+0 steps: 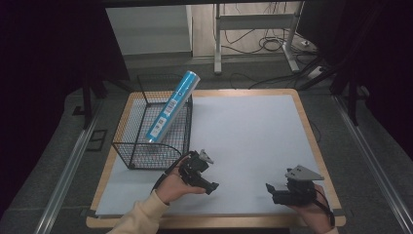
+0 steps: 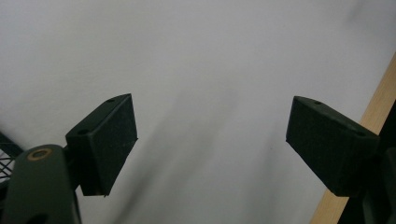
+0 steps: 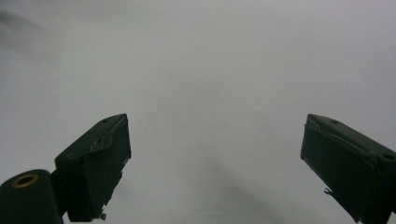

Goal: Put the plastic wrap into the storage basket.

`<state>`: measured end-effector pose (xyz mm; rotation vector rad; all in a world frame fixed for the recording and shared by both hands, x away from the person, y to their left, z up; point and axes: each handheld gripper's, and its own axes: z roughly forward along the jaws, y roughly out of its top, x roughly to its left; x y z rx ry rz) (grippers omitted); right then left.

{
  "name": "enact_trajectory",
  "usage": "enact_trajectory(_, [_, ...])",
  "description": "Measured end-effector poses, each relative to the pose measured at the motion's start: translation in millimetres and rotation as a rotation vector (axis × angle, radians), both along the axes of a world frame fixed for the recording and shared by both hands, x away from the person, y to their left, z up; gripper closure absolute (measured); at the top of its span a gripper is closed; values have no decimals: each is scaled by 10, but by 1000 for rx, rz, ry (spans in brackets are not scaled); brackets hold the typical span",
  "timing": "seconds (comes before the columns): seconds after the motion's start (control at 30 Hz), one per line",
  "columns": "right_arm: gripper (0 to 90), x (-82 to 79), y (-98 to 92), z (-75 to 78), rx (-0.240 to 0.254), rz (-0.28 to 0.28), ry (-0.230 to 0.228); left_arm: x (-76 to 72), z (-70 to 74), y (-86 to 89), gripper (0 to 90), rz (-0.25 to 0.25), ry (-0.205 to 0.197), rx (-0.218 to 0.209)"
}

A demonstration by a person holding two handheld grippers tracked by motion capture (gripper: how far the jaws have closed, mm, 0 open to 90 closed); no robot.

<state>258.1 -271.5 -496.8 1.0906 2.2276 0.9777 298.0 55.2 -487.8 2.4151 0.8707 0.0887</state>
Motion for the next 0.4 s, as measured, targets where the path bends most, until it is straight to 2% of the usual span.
enact_trajectory(0.23, [84, 4, 1, -8, -2, 4, 2, -4, 2, 12, 159, 6, -6, -6])
enact_trajectory(0.4, [84, 10, 13, -20, 16, 10, 4, -58, 1, 56, 162, 22, -30, -31])
